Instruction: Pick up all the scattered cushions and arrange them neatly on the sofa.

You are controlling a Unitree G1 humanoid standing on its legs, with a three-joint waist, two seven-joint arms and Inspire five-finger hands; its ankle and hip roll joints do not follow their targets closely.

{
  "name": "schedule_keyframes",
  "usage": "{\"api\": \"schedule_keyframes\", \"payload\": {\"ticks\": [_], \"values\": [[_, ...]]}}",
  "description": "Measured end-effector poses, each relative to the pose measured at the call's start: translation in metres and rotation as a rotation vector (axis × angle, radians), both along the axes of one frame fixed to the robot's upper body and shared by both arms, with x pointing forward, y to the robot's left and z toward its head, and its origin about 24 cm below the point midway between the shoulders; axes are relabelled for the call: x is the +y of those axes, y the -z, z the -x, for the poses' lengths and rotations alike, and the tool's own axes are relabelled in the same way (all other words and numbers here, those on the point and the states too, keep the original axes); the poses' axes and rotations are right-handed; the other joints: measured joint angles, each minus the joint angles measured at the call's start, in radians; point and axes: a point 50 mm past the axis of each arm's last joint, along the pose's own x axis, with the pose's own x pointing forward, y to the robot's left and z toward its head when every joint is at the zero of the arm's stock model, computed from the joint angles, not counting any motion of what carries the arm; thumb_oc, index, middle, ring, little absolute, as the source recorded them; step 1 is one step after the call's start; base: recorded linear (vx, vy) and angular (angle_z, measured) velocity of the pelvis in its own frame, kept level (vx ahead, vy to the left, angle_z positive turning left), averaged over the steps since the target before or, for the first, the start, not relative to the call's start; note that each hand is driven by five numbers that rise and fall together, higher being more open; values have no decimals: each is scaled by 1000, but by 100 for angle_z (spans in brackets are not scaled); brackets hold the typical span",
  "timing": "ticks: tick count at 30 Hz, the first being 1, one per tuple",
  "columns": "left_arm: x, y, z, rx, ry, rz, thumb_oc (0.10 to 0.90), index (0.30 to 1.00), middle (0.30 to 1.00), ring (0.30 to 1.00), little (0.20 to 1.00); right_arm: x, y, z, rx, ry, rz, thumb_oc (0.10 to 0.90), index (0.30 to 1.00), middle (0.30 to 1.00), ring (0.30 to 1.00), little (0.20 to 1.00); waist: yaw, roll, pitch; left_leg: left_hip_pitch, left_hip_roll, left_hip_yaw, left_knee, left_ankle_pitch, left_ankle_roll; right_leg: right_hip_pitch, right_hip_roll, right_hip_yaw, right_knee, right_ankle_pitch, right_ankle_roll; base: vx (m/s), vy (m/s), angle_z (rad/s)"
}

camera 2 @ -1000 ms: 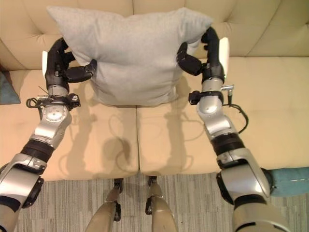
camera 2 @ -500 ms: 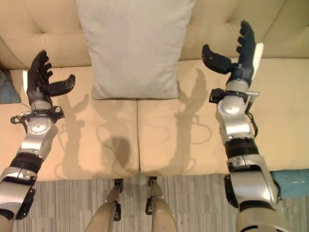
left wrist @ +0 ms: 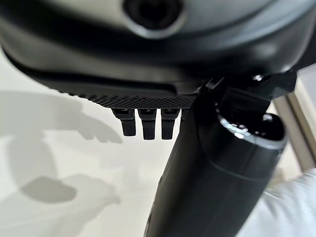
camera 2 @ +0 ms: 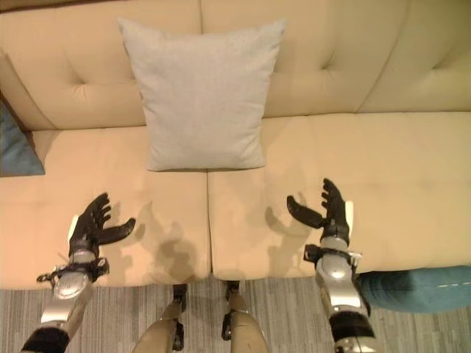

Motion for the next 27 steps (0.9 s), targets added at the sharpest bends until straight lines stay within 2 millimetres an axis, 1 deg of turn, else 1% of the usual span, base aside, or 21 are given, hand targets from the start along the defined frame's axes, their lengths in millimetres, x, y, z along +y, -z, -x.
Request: {"api": "schedule_keyframes", "payload": {"ticks": [3, 5, 7, 8, 10, 11, 12, 14, 16, 18, 21, 24, 27], "values": [[6, 37, 41, 200, -20, -2, 800, 900, 900, 900, 900, -1, 34, 26, 150, 3, 2, 800, 900, 900, 900, 900, -3, -4, -29, 74, 3, 10, -1, -25, 4, 69, 4, 3, 0, -19, -10, 25, 4, -10], [8, 51, 64, 294, -23, 6, 800, 900, 900, 900, 900, -5, 52, 47, 249, 15, 6, 800, 900, 900, 900, 900, -2, -7, -64, 84, 4, 10, -1, -30, 6, 80, 5, 3, 0, -23, -10, 0, 0, 0], [9, 62, 78, 363, -27, -4, 800, 900, 900, 900, 900, -7, 65, 59, 317, 32, 5, 800, 900, 900, 900, 900, 0, -10, -69, 111, 4, 12, 0, -31, 9, 105, 5, 3, 0, -23, -10, 2, -6, -2], [8, 75, 92, 448, -37, -4, 800, 900, 900, 900, 900, -8, 79, 73, 399, 28, 0, 800, 900, 900, 900, 900, 1, -10, -71, 155, 4, 18, 0, -37, 15, 149, 5, 5, -1, -26, -6, -1, -13, -5], [6, 85, 101, 515, -37, -2, 800, 900, 900, 900, 900, -5, 89, 81, 463, 7, 3, 800, 900, 900, 900, 900, 1, -11, -83, 184, 4, 21, -1, -42, 17, 176, 5, 6, -1, -33, -11, -8, -12, -4], [4, 91, 108, 564, -26, -4, 800, 900, 900, 900, 900, -2, 98, 90, 519, -13, 3, 800, 900, 900, 900, 900, -1, -14, -97, 201, 5, 24, -1, -44, 19, 193, 5, 7, -2, -33, -12, -6, -48, -2], [1, 97, 113, 618, -6, -13, 800, 900, 900, 900, 900, 5, 108, 96, 570, -18, -20, 800, 900, 900, 900, 900, 0, -21, -118, 219, 7, 24, -2, -48, 22, 211, 7, 7, -2, -35, -14, -12, -57, -3], [-1, 105, 120, 683, 20, -37, 800, 900, 900, 900, 900, 10, 118, 106, 641, -56, -7, 800, 900, 900, 900, 900, -1, -25, -129, 243, 10, 31, -2, -57, 22, 233, 9, 7, -7, -35, -14, 1, -52, -5], [-3, 111, 128, 741, 23, -41, 800, 900, 900, 900, 900, 14, 125, 113, 696, -89, 2, 800, 900, 900, 900, 900, -1, -27, -141, 269, 12, 32, -5, -67, 28, 259, 11, 6, -8, -39, -20, 13, -39, -2], [-3, 113, 137, 770, 36, -57, 800, 900, 900, 900, 900, 17, 131, 124, 733, -92, -9, 800, 900, 900, 900, 900, -1, -28, -153, 274, 17, 33, -6, -71, 30, 272, 14, 6, -8, -41, -22, 3, -71, 1], [-2, 115, 141, 803, 45, -72, 800, 900, 900, 900, 900, 19, 137, 132, 774, -96, -25, 800, 900, 900, 900, 900, -1, -29, -160, 275, 22, 33, -6, -71, 30, 275, 19, 4, -7, -40, -22, -32, -55, 2], [-6, 117, 143, 831, 90, -92, 800, 900, 900, 900, 900, 19, 140, 136, 800, -93, -28, 800, 900, 900, 900, 900, 0, -24, -158, 277, 28, 32, -5, -68, 32, 278, 25, 3, -7, -41, -24, -58, -38, 2], [-11, 120, 143, 850, 125, -107, 800, 900, 900, 900, 900, 18, 144, 143, 839, -86, -28, 800, 900, 900, 900, 900, 14, -14, -150, 291, 33, 31, 2, -62, 28, 288, 30, 1, -8, -45, -29, -162, -18, 2]]}}
